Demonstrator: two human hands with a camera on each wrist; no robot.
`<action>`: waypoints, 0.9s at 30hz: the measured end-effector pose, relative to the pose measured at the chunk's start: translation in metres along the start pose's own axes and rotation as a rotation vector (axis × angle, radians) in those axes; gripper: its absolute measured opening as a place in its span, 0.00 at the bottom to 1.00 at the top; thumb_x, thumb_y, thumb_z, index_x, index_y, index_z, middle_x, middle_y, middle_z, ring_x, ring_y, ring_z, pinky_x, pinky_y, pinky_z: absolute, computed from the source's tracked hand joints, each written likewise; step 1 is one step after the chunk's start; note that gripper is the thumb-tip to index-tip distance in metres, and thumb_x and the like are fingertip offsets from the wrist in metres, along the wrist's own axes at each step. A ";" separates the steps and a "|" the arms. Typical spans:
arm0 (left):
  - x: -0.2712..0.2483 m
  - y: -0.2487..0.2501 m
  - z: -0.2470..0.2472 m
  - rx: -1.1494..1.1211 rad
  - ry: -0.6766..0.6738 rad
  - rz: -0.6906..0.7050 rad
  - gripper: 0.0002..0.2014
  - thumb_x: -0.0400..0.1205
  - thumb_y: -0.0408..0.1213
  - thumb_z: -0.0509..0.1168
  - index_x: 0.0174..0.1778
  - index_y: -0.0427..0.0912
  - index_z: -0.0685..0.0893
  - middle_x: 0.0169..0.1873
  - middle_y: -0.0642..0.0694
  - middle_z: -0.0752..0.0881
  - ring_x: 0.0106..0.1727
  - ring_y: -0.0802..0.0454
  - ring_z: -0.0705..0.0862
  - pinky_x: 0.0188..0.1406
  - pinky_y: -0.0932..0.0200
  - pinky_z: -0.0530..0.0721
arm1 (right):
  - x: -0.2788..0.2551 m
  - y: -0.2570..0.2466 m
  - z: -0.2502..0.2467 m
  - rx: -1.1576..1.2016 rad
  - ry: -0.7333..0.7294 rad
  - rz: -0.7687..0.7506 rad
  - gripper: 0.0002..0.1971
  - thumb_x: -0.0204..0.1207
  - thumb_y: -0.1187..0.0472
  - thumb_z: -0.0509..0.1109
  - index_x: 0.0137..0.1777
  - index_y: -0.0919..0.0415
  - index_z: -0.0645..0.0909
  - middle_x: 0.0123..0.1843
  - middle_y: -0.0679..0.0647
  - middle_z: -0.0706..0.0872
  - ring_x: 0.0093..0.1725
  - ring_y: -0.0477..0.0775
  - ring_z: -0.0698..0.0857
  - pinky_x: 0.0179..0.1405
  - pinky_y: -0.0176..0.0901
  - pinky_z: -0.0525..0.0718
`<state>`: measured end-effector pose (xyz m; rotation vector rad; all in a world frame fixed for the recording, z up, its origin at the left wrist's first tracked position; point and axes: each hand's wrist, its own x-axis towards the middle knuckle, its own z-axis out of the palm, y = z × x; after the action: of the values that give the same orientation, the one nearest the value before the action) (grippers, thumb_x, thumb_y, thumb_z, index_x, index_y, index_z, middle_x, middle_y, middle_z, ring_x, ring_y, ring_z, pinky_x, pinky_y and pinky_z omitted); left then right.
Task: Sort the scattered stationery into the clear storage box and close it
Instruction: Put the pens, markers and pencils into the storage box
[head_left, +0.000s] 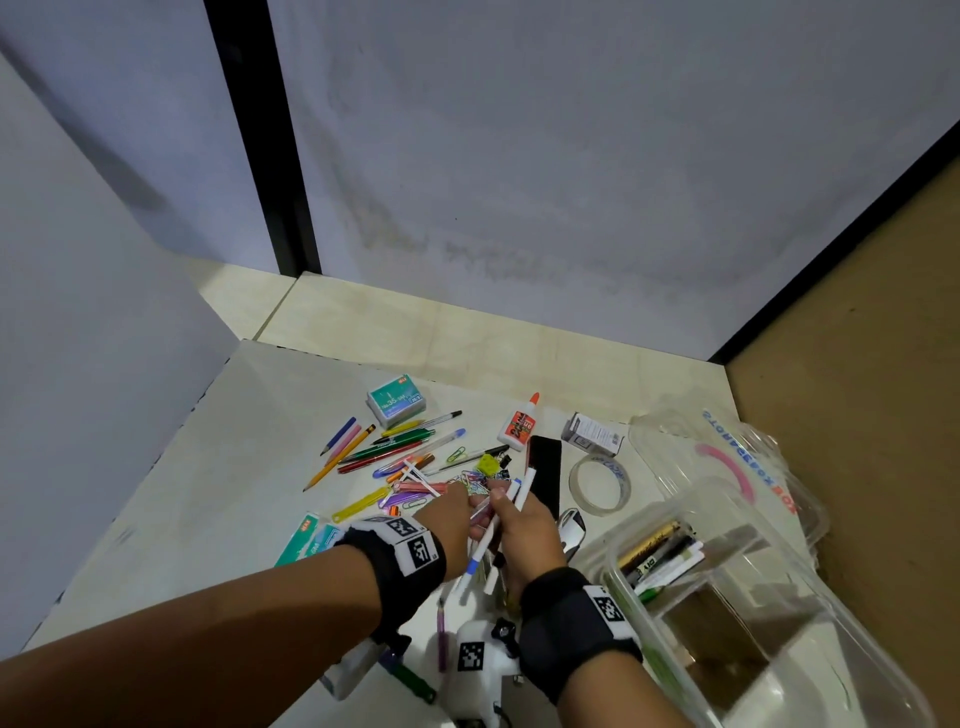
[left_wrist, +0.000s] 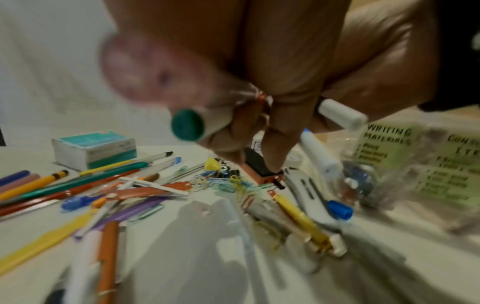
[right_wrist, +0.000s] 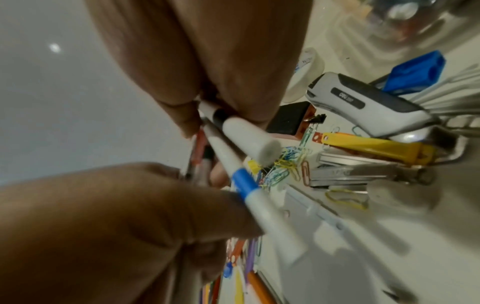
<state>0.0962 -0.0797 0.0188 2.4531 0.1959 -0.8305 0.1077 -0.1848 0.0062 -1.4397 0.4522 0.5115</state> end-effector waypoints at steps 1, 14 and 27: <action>0.001 0.002 0.001 0.002 -0.028 0.009 0.29 0.78 0.33 0.67 0.74 0.37 0.62 0.47 0.45 0.80 0.55 0.44 0.83 0.45 0.58 0.76 | 0.000 -0.005 -0.002 0.039 0.019 0.014 0.08 0.85 0.68 0.57 0.56 0.64 0.78 0.35 0.58 0.83 0.30 0.51 0.82 0.28 0.39 0.84; 0.012 -0.070 -0.009 0.454 -0.099 -0.036 0.34 0.76 0.44 0.69 0.78 0.49 0.64 0.74 0.44 0.70 0.75 0.45 0.69 0.73 0.51 0.73 | -0.002 -0.102 -0.146 -0.050 0.925 -0.468 0.19 0.84 0.63 0.56 0.75 0.58 0.68 0.53 0.65 0.83 0.42 0.58 0.84 0.44 0.49 0.87; 0.022 -0.108 0.002 0.563 0.089 -0.093 0.24 0.79 0.49 0.62 0.73 0.57 0.69 0.69 0.53 0.73 0.73 0.51 0.69 0.68 0.54 0.75 | 0.030 -0.060 -0.166 -0.440 0.753 -0.091 0.24 0.80 0.69 0.58 0.76 0.68 0.66 0.68 0.69 0.79 0.65 0.69 0.79 0.62 0.52 0.77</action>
<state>0.0804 0.0098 -0.0441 3.0296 0.1188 -0.9114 0.1699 -0.3521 0.0237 -2.0607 0.9008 -0.0384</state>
